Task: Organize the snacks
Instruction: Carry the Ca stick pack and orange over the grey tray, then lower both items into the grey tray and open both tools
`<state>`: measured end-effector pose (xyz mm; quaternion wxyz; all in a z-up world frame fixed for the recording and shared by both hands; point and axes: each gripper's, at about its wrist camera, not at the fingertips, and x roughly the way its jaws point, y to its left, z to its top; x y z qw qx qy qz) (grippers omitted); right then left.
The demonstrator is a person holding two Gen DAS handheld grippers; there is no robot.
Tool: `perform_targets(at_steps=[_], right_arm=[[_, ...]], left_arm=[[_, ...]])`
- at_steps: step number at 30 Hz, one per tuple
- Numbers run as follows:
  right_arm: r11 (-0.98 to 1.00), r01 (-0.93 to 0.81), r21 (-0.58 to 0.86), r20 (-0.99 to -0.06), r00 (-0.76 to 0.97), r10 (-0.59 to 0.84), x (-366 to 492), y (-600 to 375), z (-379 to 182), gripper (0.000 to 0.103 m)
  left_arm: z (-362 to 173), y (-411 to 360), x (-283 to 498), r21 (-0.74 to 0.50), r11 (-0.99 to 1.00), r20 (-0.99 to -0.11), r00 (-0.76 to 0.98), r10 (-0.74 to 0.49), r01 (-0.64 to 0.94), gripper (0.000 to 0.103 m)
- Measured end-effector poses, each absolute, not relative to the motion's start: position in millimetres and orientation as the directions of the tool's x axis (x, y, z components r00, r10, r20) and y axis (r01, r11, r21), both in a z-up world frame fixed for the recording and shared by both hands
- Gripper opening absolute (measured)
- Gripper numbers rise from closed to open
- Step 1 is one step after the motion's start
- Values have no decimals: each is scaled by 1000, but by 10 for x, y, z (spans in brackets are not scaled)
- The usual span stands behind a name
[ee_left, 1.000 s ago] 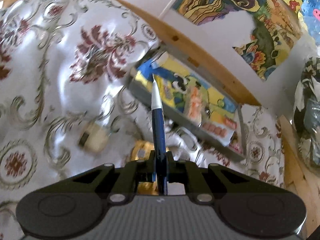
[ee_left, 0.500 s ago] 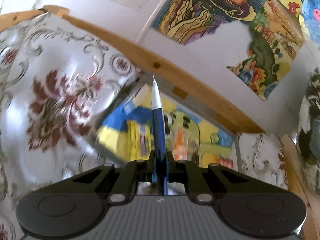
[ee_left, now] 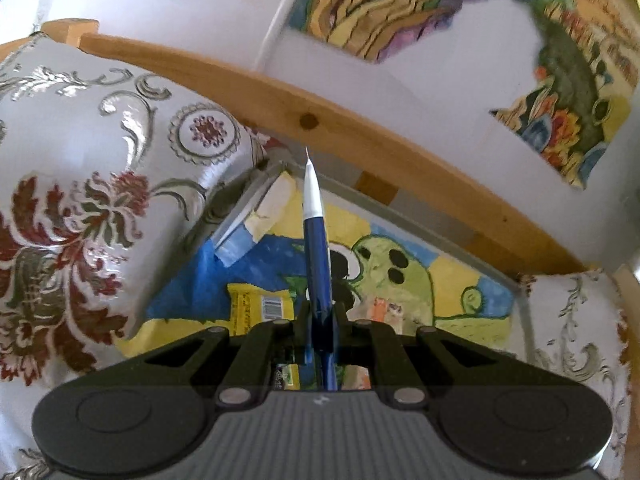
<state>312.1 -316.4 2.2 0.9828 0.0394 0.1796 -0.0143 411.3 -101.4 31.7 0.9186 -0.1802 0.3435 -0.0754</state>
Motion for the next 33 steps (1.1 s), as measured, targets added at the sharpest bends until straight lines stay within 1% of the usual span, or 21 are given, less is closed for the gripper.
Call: perform_targets(at_steps=[7,15,18,20,21,22,25,26,28,33], right_arm=[[995,48,86,-389,921,-11,3255,-3188,-83,36],[995,49,92,-407,913,-8,3337,-3200,-134,37],[994,54,91,-414,910,-12,3350,-3198,-149,39],[994,54,91,-415,910,-12,3351,-3196,-159,39],[994,53,91,-414,910,-11,3349,-3194,-161,40],[995,53,90,-414,910,-11,3345,-3193,-160,42],[995,55,88,-407,913,-14,3334,-3194,-145,47],[995,56,88,-403,915,-16,3324,-3197,-135,51],[994,58,90,-390,921,-19,3297,-3204,-103,56],[994,59,88,-347,938,-25,3194,-3201,37,69]], left_arm=[[254,-1107,4248,-355,935,-614,749,-248,19,9],[205,-1174,4329,-318,948,-633,741,-224,15,9],[173,-1208,4343,-302,953,-645,735,-208,4,10],[155,-1229,4343,-290,957,-647,737,-194,-3,13],[146,-1232,4339,-287,958,-648,737,-193,-1,19],[142,-1236,4335,-285,959,-648,737,-193,1,30],[151,-1238,4288,-271,963,-641,745,-182,2,49],[159,-1239,4265,-264,965,-637,751,-177,3,51],[186,-1237,4211,-251,968,-624,762,-172,13,63],[299,-1209,4024,-225,974,-572,805,-159,32,82]])
